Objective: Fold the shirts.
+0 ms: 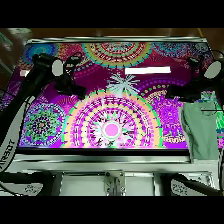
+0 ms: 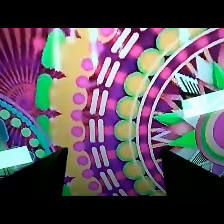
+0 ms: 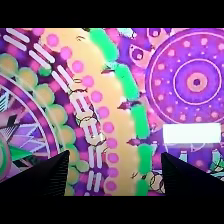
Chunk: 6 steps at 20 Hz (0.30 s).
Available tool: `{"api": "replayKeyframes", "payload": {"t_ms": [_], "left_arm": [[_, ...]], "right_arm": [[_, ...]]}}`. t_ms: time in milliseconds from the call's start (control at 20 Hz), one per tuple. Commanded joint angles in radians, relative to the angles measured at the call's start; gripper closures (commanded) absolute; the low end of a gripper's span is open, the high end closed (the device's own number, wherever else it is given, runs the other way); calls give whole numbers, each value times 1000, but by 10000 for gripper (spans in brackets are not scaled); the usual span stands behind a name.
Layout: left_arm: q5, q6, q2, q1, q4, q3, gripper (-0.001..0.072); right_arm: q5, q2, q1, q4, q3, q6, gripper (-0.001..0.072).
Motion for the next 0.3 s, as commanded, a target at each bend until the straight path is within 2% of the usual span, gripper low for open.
{"api": "replayKeyframes", "payload": {"t_ms": [0, 250], "left_arm": [[10, -2, -2, -1, -4, 0, 15], [-2, -2, -2, -1, -4, 0, 15]], "right_arm": [[2, -3, 6, 3, 1, 1, 32], [2, -3, 6, 3, 1, 1, 31]]}}
